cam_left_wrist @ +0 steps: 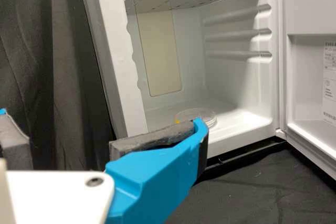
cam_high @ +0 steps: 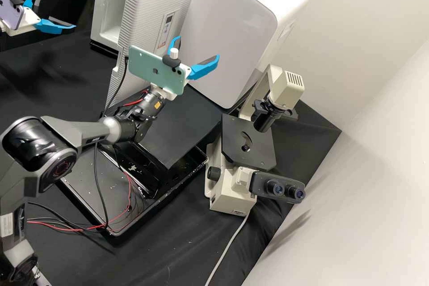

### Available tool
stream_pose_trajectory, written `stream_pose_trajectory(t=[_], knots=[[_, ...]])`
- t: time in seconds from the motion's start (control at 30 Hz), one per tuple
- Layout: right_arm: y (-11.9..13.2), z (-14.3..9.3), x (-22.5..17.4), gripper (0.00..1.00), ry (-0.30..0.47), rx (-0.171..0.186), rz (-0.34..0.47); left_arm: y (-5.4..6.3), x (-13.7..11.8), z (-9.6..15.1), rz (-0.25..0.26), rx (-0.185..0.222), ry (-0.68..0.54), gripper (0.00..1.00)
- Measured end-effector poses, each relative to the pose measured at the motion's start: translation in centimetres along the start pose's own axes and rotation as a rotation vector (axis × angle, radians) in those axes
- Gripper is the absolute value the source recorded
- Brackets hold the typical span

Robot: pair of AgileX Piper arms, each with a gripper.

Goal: Close the incubator door

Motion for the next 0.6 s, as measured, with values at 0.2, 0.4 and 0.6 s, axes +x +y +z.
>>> stream_pose_trajectory(t=[0.2, 0.4, 0.6], knots=[[-0.1, -0.8, 2.3, 0.00, 0.011, -0.005, -0.017, 0.0, 0.0, 0.0, 0.000, 0.000, 0.000, 1.00], [-0.9, -2.5, 4.3, 0.00, 0.051, -0.014, -0.051, 0.0, 0.0, 0.0, 0.000, 0.000, 0.000, 1.00], [-2.7, -5.0, 5.8, 0.00, 0.086, -0.041, -0.115, 0.0, 0.0, 0.0, 0.000, 0.000, 0.000, 1.00]])
